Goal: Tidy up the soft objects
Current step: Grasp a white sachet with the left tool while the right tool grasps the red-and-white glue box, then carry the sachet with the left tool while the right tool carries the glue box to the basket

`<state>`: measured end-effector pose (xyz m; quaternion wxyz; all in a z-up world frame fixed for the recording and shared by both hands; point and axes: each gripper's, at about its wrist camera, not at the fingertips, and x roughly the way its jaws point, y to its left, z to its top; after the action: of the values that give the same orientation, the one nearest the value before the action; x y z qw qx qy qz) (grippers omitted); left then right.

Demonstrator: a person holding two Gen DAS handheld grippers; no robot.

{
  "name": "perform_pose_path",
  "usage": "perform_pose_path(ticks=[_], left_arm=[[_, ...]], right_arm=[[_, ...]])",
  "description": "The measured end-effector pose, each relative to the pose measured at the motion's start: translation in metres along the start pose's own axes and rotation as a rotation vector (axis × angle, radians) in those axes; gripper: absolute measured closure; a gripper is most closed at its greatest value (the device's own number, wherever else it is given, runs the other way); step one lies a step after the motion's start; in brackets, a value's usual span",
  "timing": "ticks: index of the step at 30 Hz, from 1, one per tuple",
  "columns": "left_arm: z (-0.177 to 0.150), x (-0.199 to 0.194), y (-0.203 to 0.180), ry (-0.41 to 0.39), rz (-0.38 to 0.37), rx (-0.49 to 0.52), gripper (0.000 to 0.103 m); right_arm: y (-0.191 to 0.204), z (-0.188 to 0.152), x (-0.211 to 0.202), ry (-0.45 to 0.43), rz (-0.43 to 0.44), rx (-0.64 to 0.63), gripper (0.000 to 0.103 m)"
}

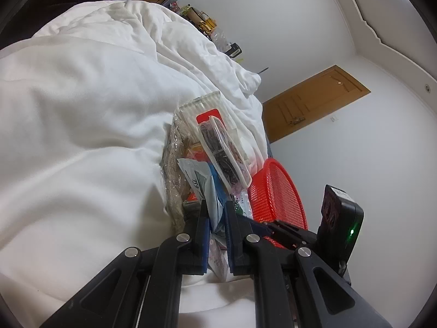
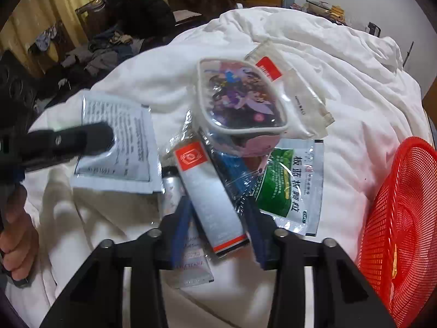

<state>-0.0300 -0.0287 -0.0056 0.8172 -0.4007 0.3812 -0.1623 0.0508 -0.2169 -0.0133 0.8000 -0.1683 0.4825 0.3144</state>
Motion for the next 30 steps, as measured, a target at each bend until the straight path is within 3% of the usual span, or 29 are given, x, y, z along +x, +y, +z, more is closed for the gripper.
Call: perform_pose_path(ticks=[5, 13, 17, 22, 30], left_arm=[[-0.001, 0.002, -0.002, 0.002, 0.008, 0.012, 0.095], [-0.001, 0.003, -0.002, 0.009, 0.015, 0.018, 0.095], [-0.002, 0.008, -0.001, 0.021, 0.016, 0.016, 0.095], [-0.003, 0.009, -0.003, 0.026, 0.026, 0.032, 0.095], [-0.004, 0.001, -0.023, 0.001, 0.006, 0.098, 0.095]], right_arm=[[0.013, -0.002, -0.002, 0.008, -0.062, -0.044, 0.070], [-0.009, -0.031, -0.048, -0.024, -0.055, -0.046, 0.074], [-0.028, -0.037, -0.038, -0.025, -0.056, 0.029, 0.072], [-0.021, -0.039, -0.020, -0.007, -0.050, 0.024, 0.072], [-0.055, -0.053, -0.101, -0.202, -0.020, 0.157, 0.073]])
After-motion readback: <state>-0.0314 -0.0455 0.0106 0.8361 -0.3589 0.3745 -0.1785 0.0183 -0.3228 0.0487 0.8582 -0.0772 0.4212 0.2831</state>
